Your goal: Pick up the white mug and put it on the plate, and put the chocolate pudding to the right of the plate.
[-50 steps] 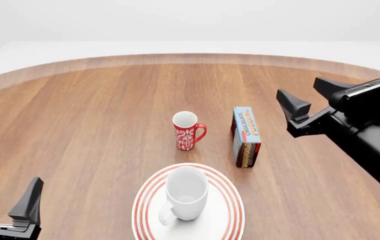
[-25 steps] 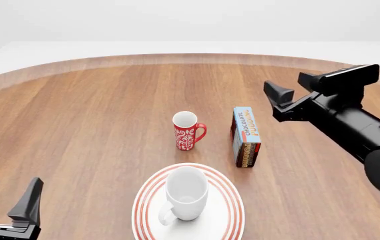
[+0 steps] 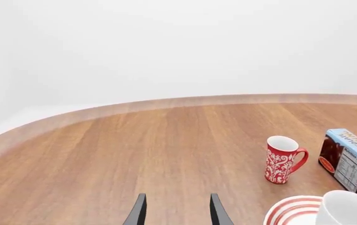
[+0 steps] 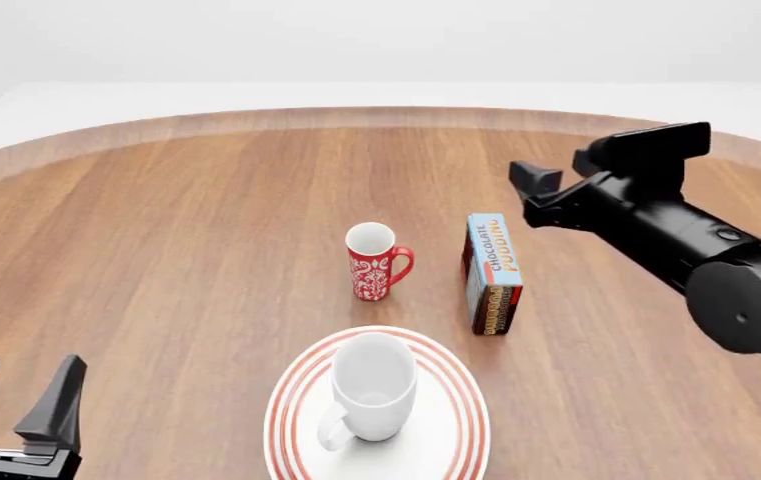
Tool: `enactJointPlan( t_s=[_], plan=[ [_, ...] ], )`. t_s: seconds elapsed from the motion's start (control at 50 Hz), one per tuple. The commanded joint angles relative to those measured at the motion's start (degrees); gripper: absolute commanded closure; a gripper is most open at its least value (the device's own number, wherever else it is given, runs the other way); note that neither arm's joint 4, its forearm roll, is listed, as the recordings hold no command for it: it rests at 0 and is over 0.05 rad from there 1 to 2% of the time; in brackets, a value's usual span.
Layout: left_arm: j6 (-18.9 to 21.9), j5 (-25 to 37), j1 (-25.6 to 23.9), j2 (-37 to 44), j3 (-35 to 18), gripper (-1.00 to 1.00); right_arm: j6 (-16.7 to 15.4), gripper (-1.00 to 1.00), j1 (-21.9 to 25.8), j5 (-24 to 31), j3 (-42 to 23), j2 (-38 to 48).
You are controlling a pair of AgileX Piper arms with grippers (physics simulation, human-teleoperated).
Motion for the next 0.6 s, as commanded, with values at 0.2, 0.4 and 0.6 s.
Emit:
enactJointPlan(
  t_s=[0.2,0.4,0.6],
  plan=[
    [-0.42,-0.68,-0.13,0.63,0.01,-1.00,2.61,-1.00,-1.61,0.59,-1.83,5.00],
    [-0.80,0.57,-0.23,-0.63,-0.01,-1.00,3.19,-1.00,-1.72,0.88,-2.64,6.41],
    [-1.25,0.26,-0.36,-0.37,0.00,-1.00,3.53,-1.00,-1.39,1.01,-3.94,8.37]
  ],
)
